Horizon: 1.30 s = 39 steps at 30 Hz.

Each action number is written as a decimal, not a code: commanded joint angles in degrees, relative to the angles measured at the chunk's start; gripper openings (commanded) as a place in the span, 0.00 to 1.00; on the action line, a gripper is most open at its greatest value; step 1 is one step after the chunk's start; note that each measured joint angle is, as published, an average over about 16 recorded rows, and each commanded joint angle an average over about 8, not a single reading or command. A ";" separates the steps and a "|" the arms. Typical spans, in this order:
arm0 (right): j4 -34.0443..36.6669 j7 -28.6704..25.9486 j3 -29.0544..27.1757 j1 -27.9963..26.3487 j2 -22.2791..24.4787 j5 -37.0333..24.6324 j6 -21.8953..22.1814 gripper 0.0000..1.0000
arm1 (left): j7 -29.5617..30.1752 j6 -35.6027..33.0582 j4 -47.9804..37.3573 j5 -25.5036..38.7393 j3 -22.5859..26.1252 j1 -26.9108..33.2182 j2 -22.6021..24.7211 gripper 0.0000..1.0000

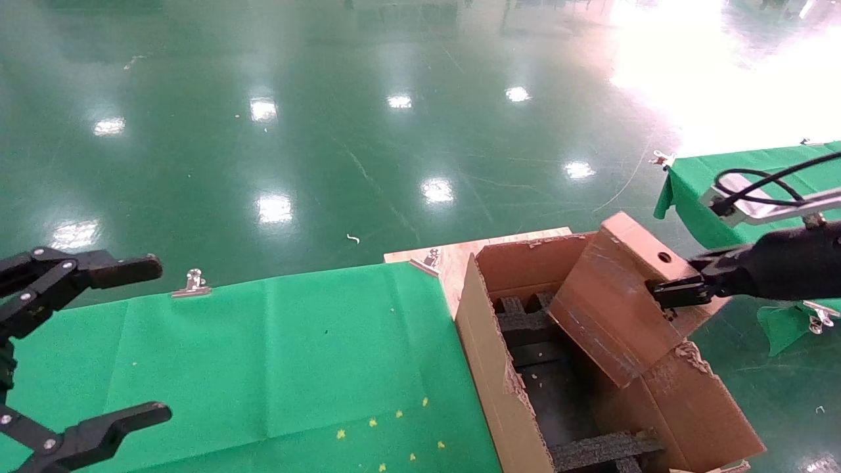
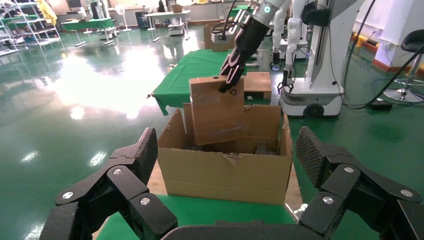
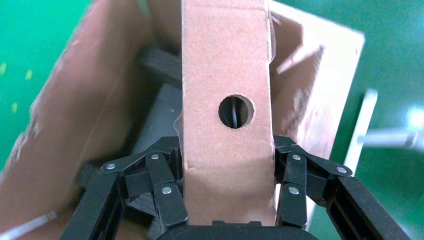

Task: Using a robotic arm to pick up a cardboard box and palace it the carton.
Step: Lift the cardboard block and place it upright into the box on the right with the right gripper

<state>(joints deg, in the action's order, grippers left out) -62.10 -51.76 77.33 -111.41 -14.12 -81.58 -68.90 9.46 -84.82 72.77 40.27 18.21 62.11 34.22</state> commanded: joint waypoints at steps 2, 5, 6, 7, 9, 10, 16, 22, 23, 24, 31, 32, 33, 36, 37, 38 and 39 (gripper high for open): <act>-3.65 -9.23 1.01 1.65 1.97 -1.69 3.52 0.00 | 0.00 0.00 0.00 0.00 0.00 0.00 0.00 1.00; -7.15 -16.26 1.74 2.44 3.33 -3.66 5.43 0.00 | 0.00 0.00 0.00 -0.01 0.01 0.00 0.00 1.00; -8.20 -18.21 1.92 2.65 3.72 -4.26 5.92 0.00 | -0.01 0.01 0.00 -0.01 0.01 0.00 0.00 1.00; -9.13 -19.90 2.05 2.81 4.08 -4.68 6.33 0.00 | -0.01 0.01 -0.01 -0.01 0.01 0.00 -0.01 1.00; -10.61 -22.42 2.18 3.03 4.67 -5.08 7.01 0.00 | -0.01 0.01 -0.01 -0.01 0.01 -0.01 -0.01 1.00; -11.07 -23.17 2.19 3.10 4.86 -5.07 7.27 0.00 | -0.01 0.02 -0.01 -0.01 0.01 -0.01 -0.01 1.00; -11.59 -23.55 2.18 3.18 5.11 -5.07 7.70 0.00 | -0.01 0.02 -0.02 -0.02 0.02 -0.01 -0.01 1.00; -11.80 -25.48 2.58 3.51 4.74 -7.43 8.80 0.00 | -0.02 0.03 -0.03 -0.03 0.02 0.00 -0.01 1.00; -12.12 -26.51 2.75 3.63 4.64 -8.32 9.18 0.00 | -0.02 0.02 -0.03 -0.03 0.03 0.00 -0.01 1.00; -12.52 -27.67 2.94 3.79 4.52 -9.29 9.55 0.00 | -0.02 0.02 -0.03 -0.03 0.03 0.00 -0.01 1.00; -15.07 -35.99 4.35 5.06 3.41 -16.14 12.01 0.00 | -0.03 0.02 -0.04 -0.04 0.04 0.01 -0.01 1.00; -15.17 -36.86 4.52 5.25 3.20 -16.90 12.33 0.00 | -0.03 0.02 -0.04 -0.04 0.04 0.01 -0.01 1.00; -15.26 -37.69 4.69 5.46 2.97 -17.57 12.63 0.00 | -0.03 0.02 -0.04 -0.04 0.04 0.01 -0.01 1.00; -15.42 -39.75 5.17 6.05 2.27 -19.20 13.30 0.00 | -0.03 0.02 -0.04 -0.04 0.05 0.01 -0.01 1.00; -15.47 -40.33 5.33 6.24 2.02 -19.63 13.44 0.00 | -0.03 0.02 -0.04 -0.04 0.05 0.01 -0.01 1.00; -15.52 -40.91 5.48 6.43 1.74 -19.98 13.56 0.00 | -0.03 0.03 -0.04 -0.05 0.05 0.01 -0.01 1.00; -15.57 -41.43 5.63 6.63 1.47 -20.24 13.64 0.00 | -0.03 0.03 -0.04 -0.05 0.05 0.01 -0.02 1.00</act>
<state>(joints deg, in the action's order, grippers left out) -77.64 -92.74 82.89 -104.84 -12.66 -101.32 -55.48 9.43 -84.79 72.73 40.22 18.26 62.12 34.20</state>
